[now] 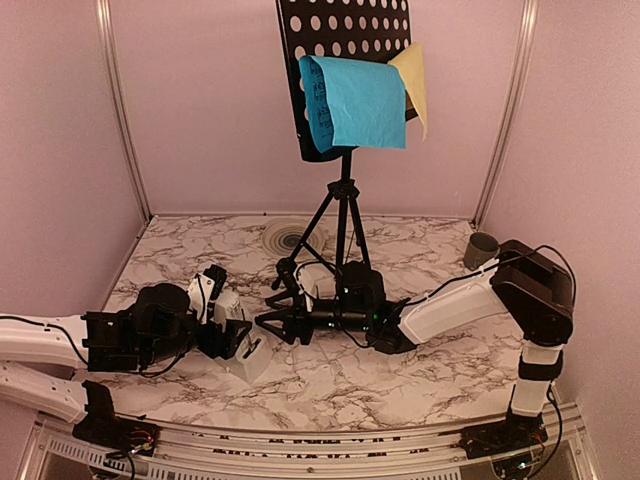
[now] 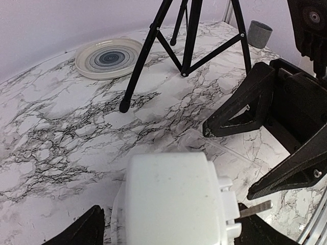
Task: Pack up the instrument practice props
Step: Hook the pendulum on the metronome.
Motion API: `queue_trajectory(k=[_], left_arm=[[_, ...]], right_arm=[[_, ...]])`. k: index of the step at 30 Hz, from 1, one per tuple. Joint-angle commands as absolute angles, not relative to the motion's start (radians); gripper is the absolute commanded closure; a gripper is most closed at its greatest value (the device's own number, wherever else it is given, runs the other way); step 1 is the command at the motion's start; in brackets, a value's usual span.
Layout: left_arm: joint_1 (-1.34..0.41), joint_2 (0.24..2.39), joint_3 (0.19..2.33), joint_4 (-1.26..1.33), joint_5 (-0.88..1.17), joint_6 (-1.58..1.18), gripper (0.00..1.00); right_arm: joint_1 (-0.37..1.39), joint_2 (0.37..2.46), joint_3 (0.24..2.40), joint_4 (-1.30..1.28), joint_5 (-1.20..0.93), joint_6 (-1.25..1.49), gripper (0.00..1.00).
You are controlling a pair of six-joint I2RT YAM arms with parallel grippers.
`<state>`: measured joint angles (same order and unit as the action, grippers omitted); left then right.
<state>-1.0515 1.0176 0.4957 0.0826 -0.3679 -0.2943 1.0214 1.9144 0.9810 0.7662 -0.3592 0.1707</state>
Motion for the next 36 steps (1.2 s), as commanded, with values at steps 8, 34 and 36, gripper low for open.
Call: queue_trajectory(k=[8, 34, 36], left_arm=[[-1.053, 1.023, 0.468, 0.165, -0.382, -0.228, 0.23], [-1.043, 1.025, 0.428, 0.261, -0.298, -0.15, 0.37], [-1.043, 1.03, 0.432, 0.262, -0.298, -0.147, 0.36]], right_arm=[[1.01, 1.895, 1.031, 0.734, -0.431, 0.13, 0.47], [1.002, 1.981, 1.184, 0.656, -0.517, 0.13, 0.52], [1.002, 1.986, 1.189, 0.646, -0.515, 0.123, 0.56]])
